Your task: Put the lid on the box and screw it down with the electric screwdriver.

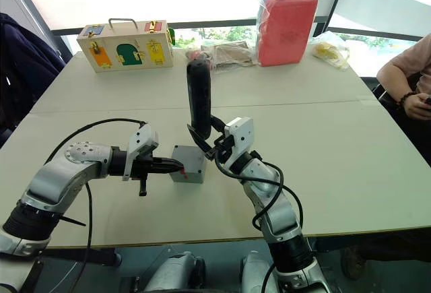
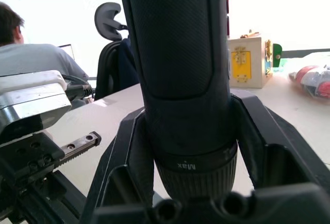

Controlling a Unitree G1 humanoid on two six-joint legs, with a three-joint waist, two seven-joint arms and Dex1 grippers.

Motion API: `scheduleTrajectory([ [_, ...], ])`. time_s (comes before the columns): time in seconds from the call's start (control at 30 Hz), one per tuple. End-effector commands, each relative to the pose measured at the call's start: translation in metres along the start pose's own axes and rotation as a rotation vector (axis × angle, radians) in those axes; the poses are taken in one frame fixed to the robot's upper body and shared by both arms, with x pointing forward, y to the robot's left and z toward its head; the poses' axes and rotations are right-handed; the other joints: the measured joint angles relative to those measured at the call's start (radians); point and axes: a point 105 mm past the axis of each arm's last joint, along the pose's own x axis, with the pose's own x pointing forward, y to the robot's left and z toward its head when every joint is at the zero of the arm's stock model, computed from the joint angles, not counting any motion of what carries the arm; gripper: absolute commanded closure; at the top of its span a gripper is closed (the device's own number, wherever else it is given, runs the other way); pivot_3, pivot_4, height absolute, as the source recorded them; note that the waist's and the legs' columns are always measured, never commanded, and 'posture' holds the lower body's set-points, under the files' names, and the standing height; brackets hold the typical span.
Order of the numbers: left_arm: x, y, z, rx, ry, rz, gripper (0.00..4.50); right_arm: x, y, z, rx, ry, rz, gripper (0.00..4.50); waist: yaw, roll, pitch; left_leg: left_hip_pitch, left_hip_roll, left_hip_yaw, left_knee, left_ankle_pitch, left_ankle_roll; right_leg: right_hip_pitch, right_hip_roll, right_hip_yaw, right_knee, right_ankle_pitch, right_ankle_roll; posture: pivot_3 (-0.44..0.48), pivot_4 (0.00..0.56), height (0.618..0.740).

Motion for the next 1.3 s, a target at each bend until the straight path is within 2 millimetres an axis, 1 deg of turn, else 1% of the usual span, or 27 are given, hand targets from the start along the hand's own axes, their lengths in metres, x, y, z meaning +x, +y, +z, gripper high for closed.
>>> scheduleTrajectory([
  [0.03,0.002,0.001,-0.011,-0.024,0.035,0.010,4.50,-0.011,0.005,-0.058,0.081,0.232,-0.003,2.71,0.000,0.000,-0.002,0.000,0.000,0.000,0.000,0.000,0.000,0.000,0.000,0.000,0.000,0.000,0.000,0.000,0.150,0.740],
  [0.3,0.003,0.001,-0.013,-0.030,0.026,0.027,4.50,-0.009,0.003,-0.057,0.079,0.227,0.022,2.71,0.001,-0.002,-0.005,0.000,0.000,-0.001,0.000,-0.001,0.000,0.000,-0.002,0.000,0.000,-0.001,-0.002,0.000,0.150,0.740],
  [0.47,0.009,0.001,-0.012,-0.024,0.015,0.040,4.50,-0.011,-0.004,-0.053,0.054,0.222,0.035,2.71,0.003,-0.001,-0.008,0.000,0.000,-0.001,0.000,-0.001,0.000,0.000,-0.003,0.000,-0.001,-0.001,-0.002,0.000,0.150,0.740],
  [0.57,0.012,0.002,-0.012,-0.030,-0.002,0.053,4.50,-0.007,-0.009,-0.045,0.029,0.208,0.051,2.71,0.004,-0.001,-0.008,0.000,0.000,-0.001,0.000,-0.001,0.000,0.001,-0.004,0.000,-0.001,-0.002,-0.003,0.000,0.150,0.740],
  [0.73,0.017,0.002,-0.013,-0.031,-0.014,0.058,4.50,-0.007,-0.017,-0.040,0.001,0.193,0.053,2.71,0.006,-0.001,-0.008,0.000,0.000,-0.001,0.000,-0.001,0.000,0.001,-0.004,-0.001,-0.001,-0.002,-0.004,0.000,0.150,0.740],
  [0.87,0.021,0.001,-0.015,-0.047,-0.018,0.056,4.50,-0.004,-0.021,-0.020,-0.022,0.141,0.061,2.71,0.008,-0.001,-0.008,0.000,0.000,-0.001,0.000,-0.002,0.000,0.001,-0.005,-0.001,-0.002,-0.002,-0.004,0.000,0.150,0.740],
  [0.93,0.022,-0.002,-0.019,-0.066,-0.015,0.047,4.50,-0.001,-0.026,-0.002,-0.036,0.119,0.069,2.71,0.008,-0.001,-0.007,0.000,0.000,-0.002,0.000,-0.002,0.000,0.001,-0.005,-0.001,-0.002,-0.002,-0.004,0.000,0.150,0.740],
  [0.97,0.023,-0.003,-0.020,-0.072,-0.014,0.044,4.50,0.000,-0.027,0.004,-0.039,0.116,0.074,2.71,0.008,-0.001,-0.007,0.000,0.000,-0.002,0.000,-0.002,0.000,0.001,-0.005,-0.001,-0.002,-0.002,-0.004,0.000,0.150,0.740],
  [1.03,0.024,-0.006,-0.023,-0.082,-0.014,0.039,4.50,0.004,-0.036,0.037,-0.043,0.087,0.087,2.71,0.010,0.001,-0.006,-0.001,0.000,-0.002,0.000,-0.002,0.000,0.001,-0.005,-0.002,-0.002,-0.002,-0.004,0.000,0.150,0.740],
  [1.07,0.025,-0.007,-0.025,-0.085,-0.015,0.037,4.50,0.006,-0.042,0.058,-0.023,0.062,0.093,2.71,0.011,0.002,-0.006,-0.002,0.000,-0.002,0.000,-0.002,0.000,0.000,-0.006,-0.002,-0.002,-0.002,-0.004,0.000,0.150,0.740],
  [1.13,0.025,-0.008,-0.027,-0.091,-0.017,0.037,4.50,0.007,-0.049,0.090,-0.029,0.032,0.105,2.71,0.020,0.003,-0.001,-0.005,0.000,-0.002,0.000,-0.002,0.000,-0.003,-0.006,-0.002,-0.002,-0.002,-0.004,0.000,0.150,0.740],
  [1.2,0.026,-0.009,-0.028,-0.095,-0.021,0.041,4.50,0.009,-0.055,0.116,-0.038,0.006,0.101,2.71,0.028,0.004,0.002,-0.008,0.000,-0.002,0.000,-0.002,0.000,-0.005,-0.007,-0.002,-0.003,-0.002,-0.004,0.000,0.150,0.740],
  [1.27,0.027,-0.009,-0.028,-0.099,-0.030,0.046,4.50,0.012,-0.064,0.150,-0.027,-0.062,0.068,2.71,0.027,0.005,0.002,-0.011,0.000,-0.002,0.000,-0.002,0.000,-0.009,-0.007,-0.002,-0.003,-0.002,-0.004,0.000,0.150,0.740],
  [1.3,0.028,-0.010,-0.027,-0.100,-0.039,0.049,4.50,0.013,-0.071,0.166,-0.014,-0.092,0.034,2.71,0.026,0.006,0.003,-0.013,0.000,-0.002,0.000,-0.002,0.000,-0.011,-0.007,-0.002,-0.002,-0.002,-0.004,0.000,0.150,0.740],
])
